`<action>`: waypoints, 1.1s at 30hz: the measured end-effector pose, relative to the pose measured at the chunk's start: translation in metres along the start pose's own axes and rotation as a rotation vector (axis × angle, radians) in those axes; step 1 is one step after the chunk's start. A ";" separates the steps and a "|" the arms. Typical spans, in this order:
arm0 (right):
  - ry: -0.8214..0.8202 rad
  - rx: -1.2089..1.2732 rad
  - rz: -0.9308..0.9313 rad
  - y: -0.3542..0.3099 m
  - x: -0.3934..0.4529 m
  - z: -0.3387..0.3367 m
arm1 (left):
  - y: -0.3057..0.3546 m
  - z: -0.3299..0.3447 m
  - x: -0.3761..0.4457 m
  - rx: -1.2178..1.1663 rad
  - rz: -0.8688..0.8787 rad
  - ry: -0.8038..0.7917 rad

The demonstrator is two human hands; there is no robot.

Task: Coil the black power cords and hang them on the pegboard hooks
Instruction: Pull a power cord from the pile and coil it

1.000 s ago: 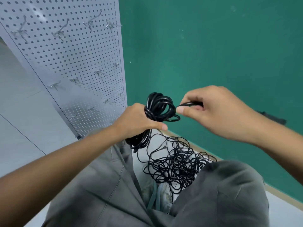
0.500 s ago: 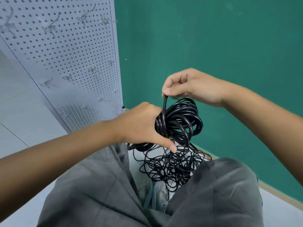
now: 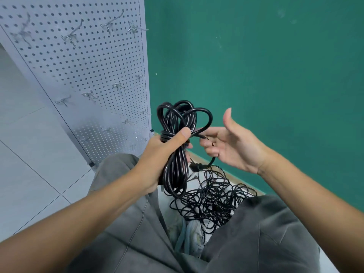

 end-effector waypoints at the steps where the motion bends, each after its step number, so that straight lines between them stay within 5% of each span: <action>1: 0.028 -0.041 -0.010 0.003 -0.003 0.002 | -0.006 -0.002 0.000 -0.009 -0.041 0.006; 6: 0.271 -0.445 -0.105 0.007 -0.021 0.010 | -0.020 -0.005 -0.002 0.072 -0.105 0.006; 20: 0.521 -0.450 -0.176 0.014 -0.060 0.013 | -0.040 -0.008 -0.005 0.082 -0.143 0.041; 26: 0.792 -0.612 -0.291 -0.001 -0.081 -0.008 | -0.038 -0.010 -0.021 0.129 -0.149 -0.018; 33: 0.712 -0.652 -0.342 -0.028 -0.069 -0.001 | -0.031 0.007 -0.038 0.214 -0.166 -0.124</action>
Point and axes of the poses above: each hand's wrist, its own x-axis towards the middle knuckle, its own z-axis out of the palm, y = z × x, the point moved 10 cm from there along x, towards the middle knuckle, and after that the axes turned 2 degrees about z, right-handed, at the moved point
